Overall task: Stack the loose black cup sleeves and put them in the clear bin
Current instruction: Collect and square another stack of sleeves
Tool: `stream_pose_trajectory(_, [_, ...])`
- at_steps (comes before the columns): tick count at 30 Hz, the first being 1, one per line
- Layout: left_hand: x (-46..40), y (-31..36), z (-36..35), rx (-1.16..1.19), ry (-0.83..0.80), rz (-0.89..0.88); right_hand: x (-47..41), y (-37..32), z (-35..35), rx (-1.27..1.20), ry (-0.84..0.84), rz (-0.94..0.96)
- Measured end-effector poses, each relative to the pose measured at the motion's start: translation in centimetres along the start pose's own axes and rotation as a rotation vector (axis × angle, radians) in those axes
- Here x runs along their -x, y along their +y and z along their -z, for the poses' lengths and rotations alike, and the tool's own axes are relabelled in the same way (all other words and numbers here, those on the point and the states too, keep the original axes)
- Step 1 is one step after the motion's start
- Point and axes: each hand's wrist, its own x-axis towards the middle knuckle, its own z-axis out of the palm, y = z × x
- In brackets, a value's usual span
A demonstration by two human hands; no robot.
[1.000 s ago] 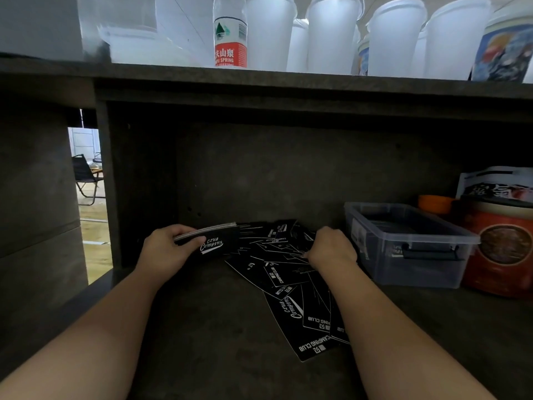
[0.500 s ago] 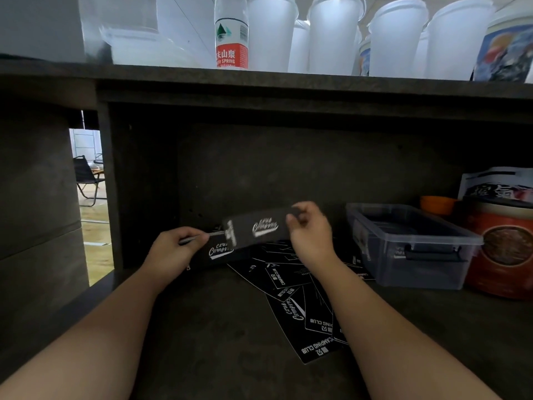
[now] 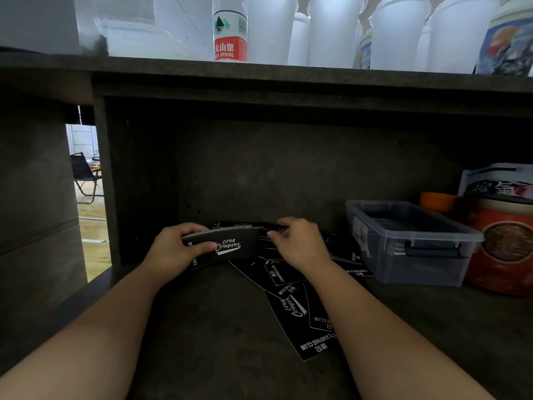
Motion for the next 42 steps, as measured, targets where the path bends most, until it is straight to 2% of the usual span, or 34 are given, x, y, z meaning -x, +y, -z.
stream_pose_trajectory(2, [-0.1,-0.1,0.1,0.018,-0.01,0.008,-0.4,1.1,1.2,0.167,0.068,-0.097])
stream_pose_trajectory(5, [0.0,0.1,0.1,0.077,-0.009,0.031,-0.3,2.6,2.3,0.457,-0.144,-0.301])
stream_pose_trajectory(7, [0.1,0.4,0.0,0.098,0.008,0.031,-0.3,3.1,2.5,0.445,-0.242,-0.387])
stream_pose_trajectory(14, [0.1,0.4,-0.2,0.093,0.017,0.044,-0.5,2.2,2.5,0.527,-0.081,-0.312])
stream_pose_trajectory(17, [0.0,0.3,-0.2,0.095,0.014,0.039,-0.1,1.5,3.0,0.541,0.063,-0.215])
stream_pose_trajectory(19, [-0.1,0.2,-0.2,0.092,0.017,0.045,-0.1,1.4,3.4,0.47,0.242,-0.119])
stream_pose_trajectory(22, [-0.1,0.2,-0.2,0.087,0.023,0.052,-0.1,1.0,3.7,0.21,0.583,0.05])
stream_pose_trajectory(23, [-0.1,0.2,-0.2,0.088,0.024,0.049,-0.2,0.7,3.6,0.097,0.627,0.064])
stream_pose_trajectory(24, [0.0,0.2,-0.2,0.091,0.024,0.047,-0.4,0.5,3.4,-0.02,0.604,0.052])
stream_pose_trajectory(27, [0.0,0.2,-0.3,0.102,0.026,0.043,-1.0,0.5,2.4,-0.391,0.388,-0.047])
stream_pose_trajectory(29, [-0.1,0.2,-0.3,0.129,0.026,0.05,-1.1,0.6,1.9,-0.5,0.326,-0.097])
stream_pose_trajectory(32, [-0.2,0.0,-0.3,0.198,0.013,0.067,-1.6,0.8,1.6,-0.562,0.416,-0.175])
stream_pose_trajectory(35, [-0.2,-0.2,-0.3,0.223,0.003,0.07,-2.2,1.0,1.8,-0.739,0.498,-0.25])
stream_pose_trajectory(37, [-0.3,-0.3,-0.2,0.231,0.0,0.076,-2.1,1.1,1.6,-0.692,0.405,-0.229])
stream_pose_trajectory(40, [-0.2,-0.2,-0.1,0.26,0.015,0.108,-1.3,0.9,-0.3,-0.442,0.134,-0.165])
stream_pose_trajectory(42, [0.1,0.2,-0.2,0.241,0.024,0.094,-0.6,0.4,-1.7,-0.395,-0.007,-0.147])
